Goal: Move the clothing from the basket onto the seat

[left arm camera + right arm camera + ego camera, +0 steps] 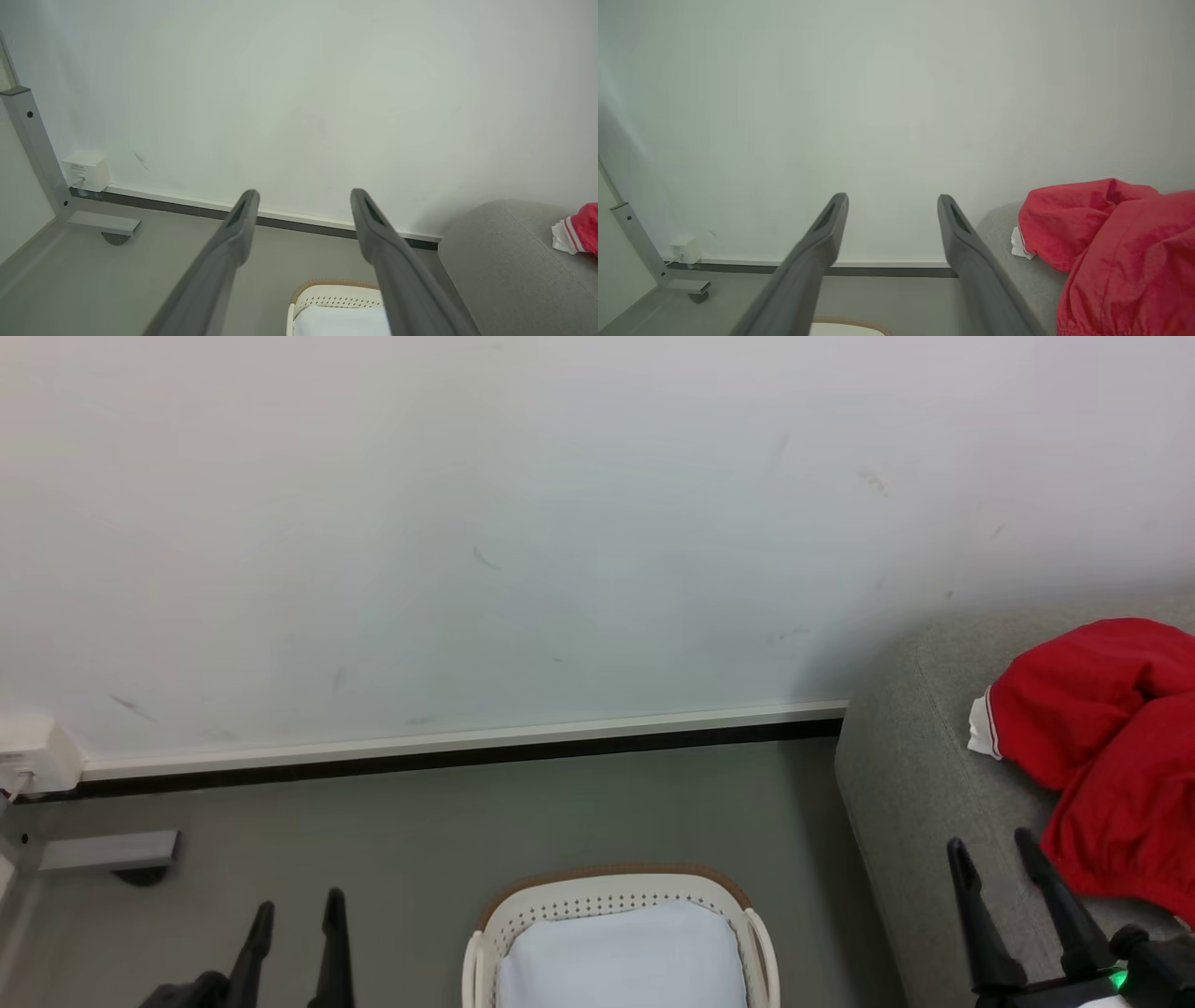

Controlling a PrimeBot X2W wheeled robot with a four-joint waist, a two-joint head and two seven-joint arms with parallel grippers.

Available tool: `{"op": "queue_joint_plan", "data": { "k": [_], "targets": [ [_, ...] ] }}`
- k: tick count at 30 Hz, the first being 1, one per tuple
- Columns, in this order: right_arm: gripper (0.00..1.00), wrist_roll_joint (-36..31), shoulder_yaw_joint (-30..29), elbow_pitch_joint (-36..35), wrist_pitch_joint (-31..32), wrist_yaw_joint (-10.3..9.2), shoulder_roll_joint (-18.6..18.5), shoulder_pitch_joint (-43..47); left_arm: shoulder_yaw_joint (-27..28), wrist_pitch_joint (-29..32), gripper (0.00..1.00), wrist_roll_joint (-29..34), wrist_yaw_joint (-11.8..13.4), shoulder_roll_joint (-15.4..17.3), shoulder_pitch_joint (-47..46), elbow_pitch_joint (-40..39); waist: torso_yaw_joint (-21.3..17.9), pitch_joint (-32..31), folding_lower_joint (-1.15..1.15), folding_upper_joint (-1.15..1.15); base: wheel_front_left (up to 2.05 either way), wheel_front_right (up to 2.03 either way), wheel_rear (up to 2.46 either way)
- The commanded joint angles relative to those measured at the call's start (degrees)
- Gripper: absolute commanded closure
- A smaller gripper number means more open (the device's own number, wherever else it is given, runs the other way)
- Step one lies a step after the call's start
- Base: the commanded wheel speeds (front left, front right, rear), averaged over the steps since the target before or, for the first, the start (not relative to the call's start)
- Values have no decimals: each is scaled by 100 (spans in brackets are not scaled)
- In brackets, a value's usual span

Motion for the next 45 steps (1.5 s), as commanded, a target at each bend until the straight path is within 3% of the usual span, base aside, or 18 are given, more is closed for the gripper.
{"op": "queue_joint_plan", "data": {
  "k": [1,13,33,34,38,45],
  "targets": [
    [0,-62,44,4,-16,-13,78,94,141,-1,0,196,-121,-134,143,46,-6,-11,0,0,0,0,0],
    [0,-125,494,398,-18,-13,213,-119,830,-2,0,924,-613,-573,94,294,41,-72,0,0,0,0,0],
    [0,-156,618,655,-19,-13,295,-335,1122,-2,0,1052,-829,-675,4,383,-47,-50,0,0,0,0,0],
    [100,-143,625,653,0,0,308,-261,1110,1,100,1076,-827,-688,37,394,-48,-50,0,0,0,0,0],
    [100,-52,641,780,33,1,363,-126,1127,49,100,995,-831,-735,92,585,-44,-48,0,0,0,0,0],
    [100,631,445,759,218,0,398,-162,1178,294,100,232,-860,-729,-37,606,-4,-35,0,0,0,0,0]
  ]
}}
